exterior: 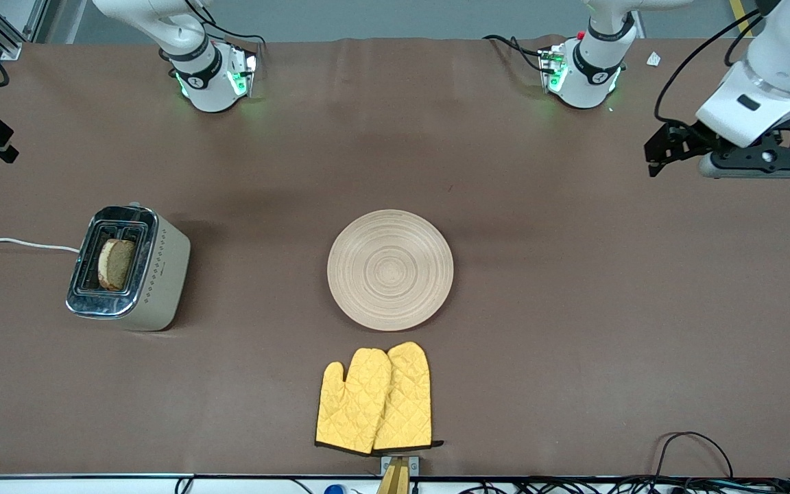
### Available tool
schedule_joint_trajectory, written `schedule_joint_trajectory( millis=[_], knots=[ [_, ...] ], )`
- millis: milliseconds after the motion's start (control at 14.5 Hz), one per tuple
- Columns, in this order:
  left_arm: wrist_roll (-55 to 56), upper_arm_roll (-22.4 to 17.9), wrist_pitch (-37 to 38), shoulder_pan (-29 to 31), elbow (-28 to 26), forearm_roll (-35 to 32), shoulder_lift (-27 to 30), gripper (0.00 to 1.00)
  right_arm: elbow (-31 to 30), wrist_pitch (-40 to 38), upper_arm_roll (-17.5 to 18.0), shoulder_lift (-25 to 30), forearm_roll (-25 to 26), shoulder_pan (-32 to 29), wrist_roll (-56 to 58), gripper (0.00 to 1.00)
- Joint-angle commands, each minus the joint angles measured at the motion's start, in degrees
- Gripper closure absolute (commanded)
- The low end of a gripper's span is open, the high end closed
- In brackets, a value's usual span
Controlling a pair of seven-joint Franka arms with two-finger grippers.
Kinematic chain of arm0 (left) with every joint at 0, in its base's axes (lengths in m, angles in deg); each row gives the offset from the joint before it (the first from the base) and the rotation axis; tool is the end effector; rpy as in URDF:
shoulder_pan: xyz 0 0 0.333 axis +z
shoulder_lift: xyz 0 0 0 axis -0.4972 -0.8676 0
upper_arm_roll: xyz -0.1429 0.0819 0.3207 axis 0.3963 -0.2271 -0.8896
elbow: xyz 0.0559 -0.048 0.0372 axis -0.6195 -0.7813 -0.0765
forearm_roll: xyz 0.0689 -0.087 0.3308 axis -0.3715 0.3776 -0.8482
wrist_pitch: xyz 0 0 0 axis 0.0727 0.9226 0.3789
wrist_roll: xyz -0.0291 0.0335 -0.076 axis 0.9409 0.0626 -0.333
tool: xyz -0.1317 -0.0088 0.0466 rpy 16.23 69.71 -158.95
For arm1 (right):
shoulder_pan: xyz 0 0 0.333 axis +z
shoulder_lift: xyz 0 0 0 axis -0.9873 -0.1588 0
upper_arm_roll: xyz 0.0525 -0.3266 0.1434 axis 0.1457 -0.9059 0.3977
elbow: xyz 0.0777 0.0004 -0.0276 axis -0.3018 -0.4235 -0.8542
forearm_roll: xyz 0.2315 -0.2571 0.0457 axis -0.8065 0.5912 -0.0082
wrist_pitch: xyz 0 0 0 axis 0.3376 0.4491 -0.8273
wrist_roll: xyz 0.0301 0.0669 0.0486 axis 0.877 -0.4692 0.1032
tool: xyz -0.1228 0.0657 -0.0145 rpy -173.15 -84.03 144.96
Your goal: Move plate and put bread in toaster
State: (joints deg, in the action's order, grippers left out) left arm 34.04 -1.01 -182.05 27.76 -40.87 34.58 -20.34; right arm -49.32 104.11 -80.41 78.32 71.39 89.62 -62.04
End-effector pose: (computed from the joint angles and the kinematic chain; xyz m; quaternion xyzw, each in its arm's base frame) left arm 0.4666 -0.0865 0.6306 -0.9978 0.0555 -0.0205 0.0307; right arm 0.4464 -0.0501 0.6767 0.9940 -0.0818 0.0668 0.0284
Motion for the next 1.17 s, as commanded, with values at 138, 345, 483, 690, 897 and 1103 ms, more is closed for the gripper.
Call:
schedule_joint_trajectory(
  millis=[138,345,483,690,897,1103],
  knots=[
    [-5.1,-0.4,5.5,3.3,6.9,3.4,-0.5,0.0,2.6,0.7,0.0,-3.3,-1.7,0.6,0.2,0.0],
    [-4.8,-0.4,6.1,3.3,9.9,2.7,-1.7,0.0,6.1,-0.5,0.0,-5.6,-2.0,0.7,0.2,0.0],
    [-5.0,-1.3,6.1,3.3,11.1,2.6,-3.0,0.0,6.5,-1.1,0.1,-6.4,-2.1,0.6,0.2,0.0],
    [-7.2,-3.3,6.1,2.6,12.5,3.0,-4.3,0.0,10.9,-2.7,0.1,-9.6,-2.2,0.3,0.2,0.0],
    [-8.4,-5.0,6.1,2.4,14.3,3.4,-6.9,0.0,17.5,-7.1,0.1,-13.9,-2.2,-0.1,0.2,0.0],
    [-7.6,-5.1,6.2,0.3,14.9,2.7,-7.1,0.0,17.6,-7.1,0.0,-14.0,-2.2,0.3,0.2,0.0]
  ],
)
